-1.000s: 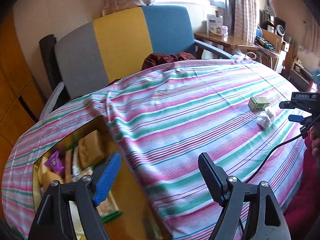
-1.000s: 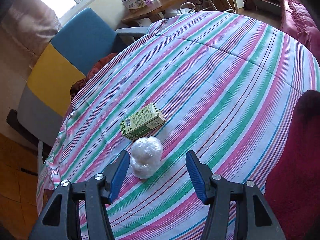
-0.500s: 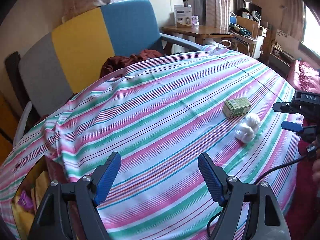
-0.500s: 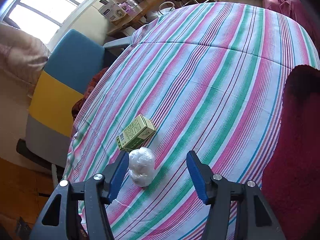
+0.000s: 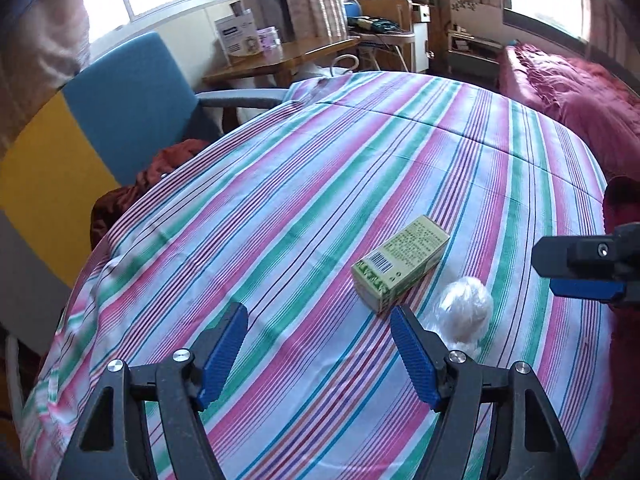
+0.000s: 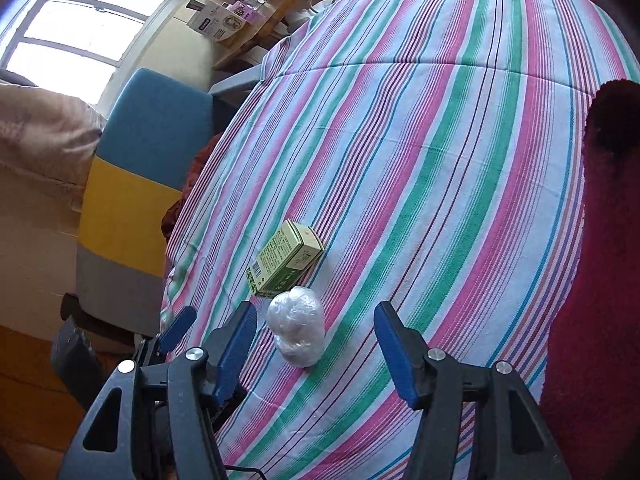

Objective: Organize objects
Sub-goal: 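Grasp green-white box with left tool while right tool grasps plastic-wrapped ball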

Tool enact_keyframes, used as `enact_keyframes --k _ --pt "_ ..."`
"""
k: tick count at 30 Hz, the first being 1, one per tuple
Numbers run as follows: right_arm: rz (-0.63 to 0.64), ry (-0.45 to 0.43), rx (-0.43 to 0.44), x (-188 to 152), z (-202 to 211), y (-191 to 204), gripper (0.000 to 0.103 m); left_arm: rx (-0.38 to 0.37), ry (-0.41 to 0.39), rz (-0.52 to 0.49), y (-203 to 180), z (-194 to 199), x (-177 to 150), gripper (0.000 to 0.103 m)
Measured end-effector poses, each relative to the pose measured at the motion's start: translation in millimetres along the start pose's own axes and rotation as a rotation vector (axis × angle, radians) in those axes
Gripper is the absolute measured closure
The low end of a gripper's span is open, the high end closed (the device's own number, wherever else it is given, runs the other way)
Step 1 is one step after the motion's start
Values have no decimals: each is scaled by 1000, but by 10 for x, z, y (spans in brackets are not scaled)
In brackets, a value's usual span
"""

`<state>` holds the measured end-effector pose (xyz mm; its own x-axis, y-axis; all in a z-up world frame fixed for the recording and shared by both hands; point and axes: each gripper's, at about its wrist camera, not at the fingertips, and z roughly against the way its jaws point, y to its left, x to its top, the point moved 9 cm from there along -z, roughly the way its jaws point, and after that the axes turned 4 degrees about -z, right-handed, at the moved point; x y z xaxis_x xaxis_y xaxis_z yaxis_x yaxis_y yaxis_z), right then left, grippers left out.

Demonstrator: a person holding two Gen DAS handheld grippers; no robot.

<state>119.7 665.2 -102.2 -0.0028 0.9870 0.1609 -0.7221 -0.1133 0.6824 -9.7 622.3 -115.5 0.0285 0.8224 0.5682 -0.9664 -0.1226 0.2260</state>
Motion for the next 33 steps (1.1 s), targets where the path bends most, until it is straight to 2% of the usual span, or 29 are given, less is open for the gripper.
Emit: enact_keyframes --k 8,11,13,14,17,19,26,33 --pt "-29 26 21 -19 -63 -8 40 -95 22 -126 -327 -400 266 28" --pt "-39 27 16 -9 -78 -31 40 -136 42 -94 -343 -516 297 32" --pt "-54 21 8 9 -74 -67 40 -193 69 -36 -340 -544 241 70" --pt "-59 17 4 16 -71 -84 40 -216 79 -6 -331 -529 193 73" --pt "-41 20 -1 0 -82 -61 40 -201 63 61 -214 -413 32 73" --pt "-21 24 -12 -10 -95 -43 40 -187 75 143 -80 -319 -169 73" --pt "86 112 -69 -192 -262 49 40 -71 106 342 308 179 -985 73" --pt "160 133 -156 -292 -353 38 40 8 104 448 258 699 -1733 73"
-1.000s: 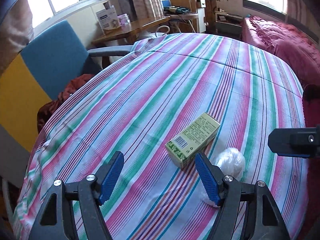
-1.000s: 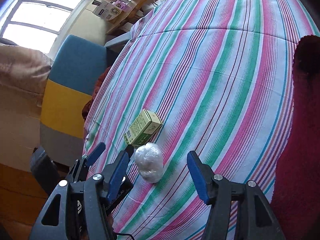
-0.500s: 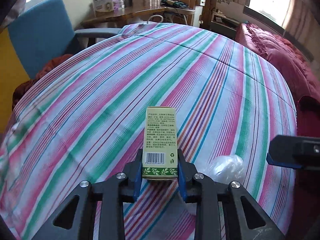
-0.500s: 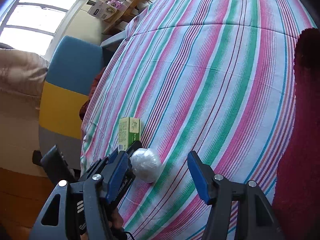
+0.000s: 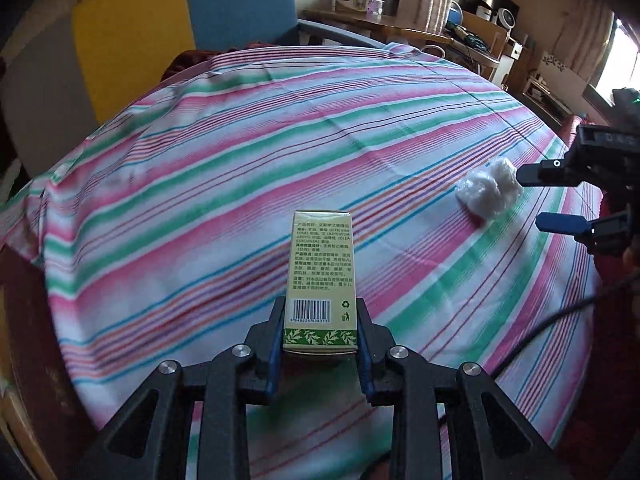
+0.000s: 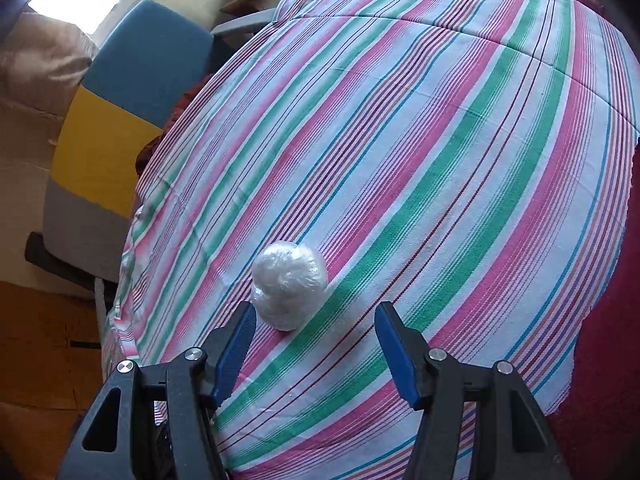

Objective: Organize objects
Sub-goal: 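Grasp green-white box with left tool while right tool grasps plastic-wrapped ball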

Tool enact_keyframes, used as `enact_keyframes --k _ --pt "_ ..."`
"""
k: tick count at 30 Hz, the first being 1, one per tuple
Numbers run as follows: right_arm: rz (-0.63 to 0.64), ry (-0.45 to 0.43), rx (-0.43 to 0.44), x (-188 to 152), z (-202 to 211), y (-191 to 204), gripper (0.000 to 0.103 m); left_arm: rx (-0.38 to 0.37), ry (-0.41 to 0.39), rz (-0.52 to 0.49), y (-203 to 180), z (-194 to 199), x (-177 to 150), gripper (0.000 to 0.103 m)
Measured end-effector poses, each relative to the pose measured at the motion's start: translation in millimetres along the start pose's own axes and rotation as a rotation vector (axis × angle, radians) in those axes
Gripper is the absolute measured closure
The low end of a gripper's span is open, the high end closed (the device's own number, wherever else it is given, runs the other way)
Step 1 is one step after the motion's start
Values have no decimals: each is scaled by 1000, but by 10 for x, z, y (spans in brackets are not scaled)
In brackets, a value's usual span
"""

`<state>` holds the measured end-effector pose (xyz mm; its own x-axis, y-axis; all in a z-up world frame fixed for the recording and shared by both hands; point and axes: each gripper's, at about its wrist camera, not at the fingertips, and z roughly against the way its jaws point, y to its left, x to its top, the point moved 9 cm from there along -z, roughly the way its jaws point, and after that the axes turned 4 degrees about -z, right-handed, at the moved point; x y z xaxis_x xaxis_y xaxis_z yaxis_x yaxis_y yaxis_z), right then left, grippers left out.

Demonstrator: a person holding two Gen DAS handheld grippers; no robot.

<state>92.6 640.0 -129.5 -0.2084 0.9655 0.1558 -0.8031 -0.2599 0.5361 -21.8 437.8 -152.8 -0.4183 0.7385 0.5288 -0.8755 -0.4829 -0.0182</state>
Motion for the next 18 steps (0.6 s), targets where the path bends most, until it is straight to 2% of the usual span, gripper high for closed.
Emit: enact_keyframes --k 5,8,16,17,18 --pt "0 11 -37 -12 -63 -23 40 28 -40 26 7 73 -135 72" --pt "23 23 -51 -34 -89 43 40 34 -60 6 -22 63 -137 72" --pt "62 -53 -119 156 -263 240 38 -7 -95 37 13 46 -127 72" --pt "91 -49 -136 162 -338 283 41 -10 -99 41 15 49 -128 72" --pt "122 -38 -151 154 -390 306 53 -14 -105 48 21 53 -132 72"
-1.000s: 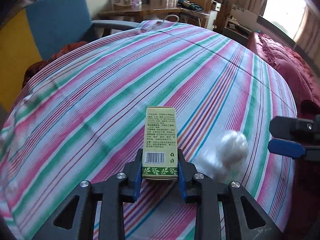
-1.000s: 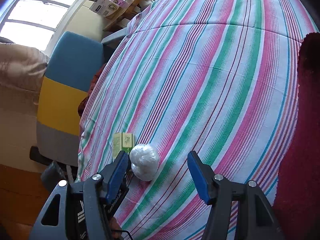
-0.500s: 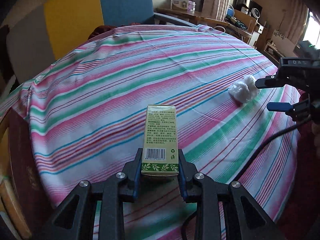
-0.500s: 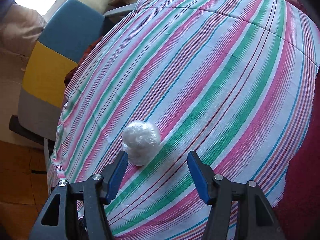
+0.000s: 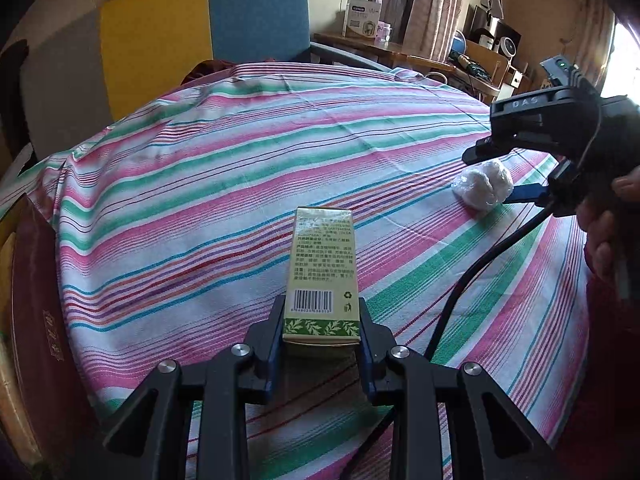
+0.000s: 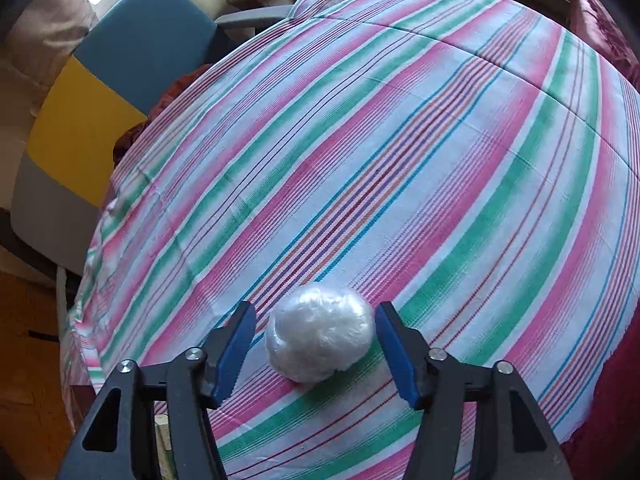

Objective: Organize objects
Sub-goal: 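Grasp green-white box with left tool while right tool grasps plastic-wrapped ball, then carry the green-white box into the tray and release it with the left tool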

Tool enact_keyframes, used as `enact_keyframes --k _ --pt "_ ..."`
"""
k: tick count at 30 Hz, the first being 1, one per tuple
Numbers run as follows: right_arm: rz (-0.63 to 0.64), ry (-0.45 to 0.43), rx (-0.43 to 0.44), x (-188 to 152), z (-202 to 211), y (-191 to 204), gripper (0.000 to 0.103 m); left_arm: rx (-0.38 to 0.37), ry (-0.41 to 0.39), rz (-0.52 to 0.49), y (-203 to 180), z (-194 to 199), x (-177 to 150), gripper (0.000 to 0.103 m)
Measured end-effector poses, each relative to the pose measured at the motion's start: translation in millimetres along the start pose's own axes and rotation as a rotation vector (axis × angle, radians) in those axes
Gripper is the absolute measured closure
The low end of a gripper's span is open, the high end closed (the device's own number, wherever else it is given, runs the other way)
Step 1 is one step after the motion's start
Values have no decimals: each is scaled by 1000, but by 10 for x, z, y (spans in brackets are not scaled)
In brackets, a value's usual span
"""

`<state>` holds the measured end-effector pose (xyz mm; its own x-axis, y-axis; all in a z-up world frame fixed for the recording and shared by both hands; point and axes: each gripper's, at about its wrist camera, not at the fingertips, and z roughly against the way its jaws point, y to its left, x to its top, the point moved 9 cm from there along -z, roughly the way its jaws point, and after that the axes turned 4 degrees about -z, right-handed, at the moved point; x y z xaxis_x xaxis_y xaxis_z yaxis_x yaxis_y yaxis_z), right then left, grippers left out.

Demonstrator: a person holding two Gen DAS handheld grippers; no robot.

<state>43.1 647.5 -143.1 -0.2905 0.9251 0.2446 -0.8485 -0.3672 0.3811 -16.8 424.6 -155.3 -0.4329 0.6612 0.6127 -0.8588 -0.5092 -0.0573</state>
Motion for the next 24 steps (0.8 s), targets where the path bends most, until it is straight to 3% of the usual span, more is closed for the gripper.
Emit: enact_keyframes --k 4,24 --pt "144 -10 -40 -51 -56 153 64 -13 -18 17 14 14 -6 72" --pt "296 -16 -124 -120 -121 184 63 29 -36 -7 -1 29 -17 73"
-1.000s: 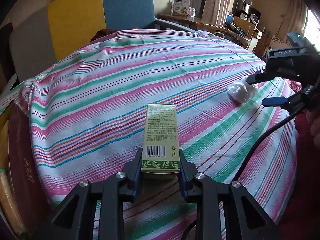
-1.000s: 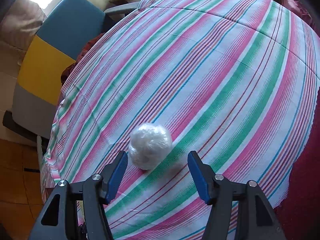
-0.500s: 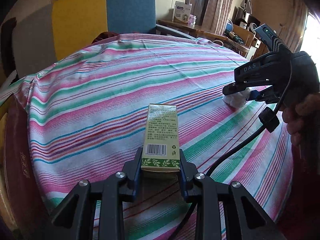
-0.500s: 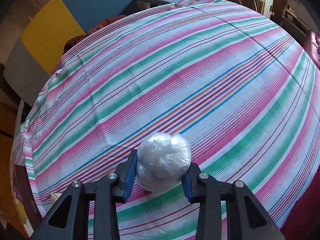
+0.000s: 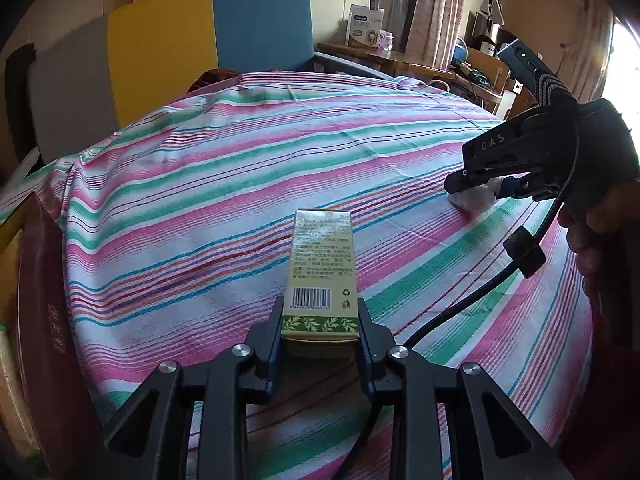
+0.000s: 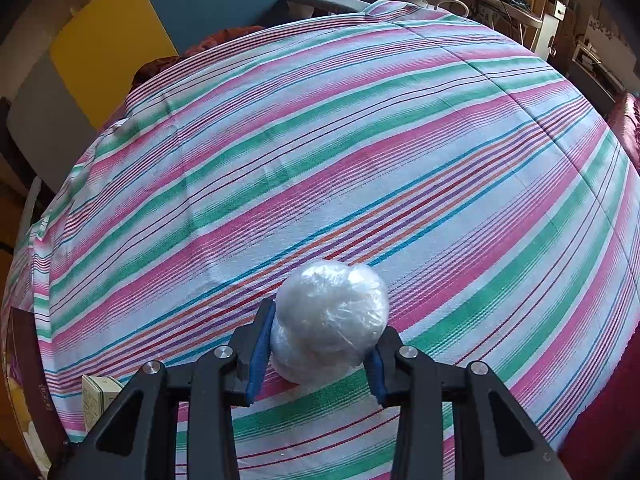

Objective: Organize objects
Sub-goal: 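Carry the green-white box into the tray and release it with the left tool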

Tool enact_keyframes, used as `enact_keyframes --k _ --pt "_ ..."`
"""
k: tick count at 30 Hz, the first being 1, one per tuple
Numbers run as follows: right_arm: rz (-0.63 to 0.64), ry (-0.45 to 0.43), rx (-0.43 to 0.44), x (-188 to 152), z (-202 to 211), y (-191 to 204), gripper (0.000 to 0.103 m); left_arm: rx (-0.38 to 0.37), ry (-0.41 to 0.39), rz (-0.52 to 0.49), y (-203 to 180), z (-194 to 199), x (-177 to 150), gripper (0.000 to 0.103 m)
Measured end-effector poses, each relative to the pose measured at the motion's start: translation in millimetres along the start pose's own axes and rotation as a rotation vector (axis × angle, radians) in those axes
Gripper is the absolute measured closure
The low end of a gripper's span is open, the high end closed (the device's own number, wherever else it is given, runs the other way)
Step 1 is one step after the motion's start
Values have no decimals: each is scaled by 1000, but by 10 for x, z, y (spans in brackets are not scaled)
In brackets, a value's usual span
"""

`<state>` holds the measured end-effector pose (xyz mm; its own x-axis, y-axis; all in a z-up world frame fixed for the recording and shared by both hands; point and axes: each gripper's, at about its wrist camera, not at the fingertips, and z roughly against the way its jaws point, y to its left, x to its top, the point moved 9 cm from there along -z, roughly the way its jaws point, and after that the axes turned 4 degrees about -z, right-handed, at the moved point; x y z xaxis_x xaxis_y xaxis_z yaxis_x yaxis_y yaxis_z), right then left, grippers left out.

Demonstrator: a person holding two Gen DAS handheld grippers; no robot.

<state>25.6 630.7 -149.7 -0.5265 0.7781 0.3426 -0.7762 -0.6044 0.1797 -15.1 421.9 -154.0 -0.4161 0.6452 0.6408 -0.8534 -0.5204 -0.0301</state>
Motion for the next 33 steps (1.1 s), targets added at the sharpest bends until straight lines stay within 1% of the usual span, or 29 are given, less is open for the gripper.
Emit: enact_keyframes --k 3,5,10,13,15,19,23,26,33 --pt "35 -12 -21 55 -3 9 63 25 26 3 15 48 -4 73" --pt "56 -20 -34 38 6 79 63 7 24 31 26 161 3 73" --pt "91 -34 -59 65 -63 174 63 29 -78 70 186 701 178 73" --pt "110 -42 -71 59 -66 186 63 75 -138 89 341 1037 255 73" --pt "120 -47 -78 60 -68 192 63 101 -158 108 464 1208 251 73" --pt "145 -58 -95 56 -76 217 63 164 -178 154 771 1467 137 73" --pt "162 -67 -108 37 -53 211 63 212 -177 196 1029 1603 -34 73" --pt "171 -71 -114 19 -34 204 63 239 -169 224 1190 1652 -165 73" --pt "190 -78 -131 8 -44 239 63 277 -145 302 1480 1699 -453 73"
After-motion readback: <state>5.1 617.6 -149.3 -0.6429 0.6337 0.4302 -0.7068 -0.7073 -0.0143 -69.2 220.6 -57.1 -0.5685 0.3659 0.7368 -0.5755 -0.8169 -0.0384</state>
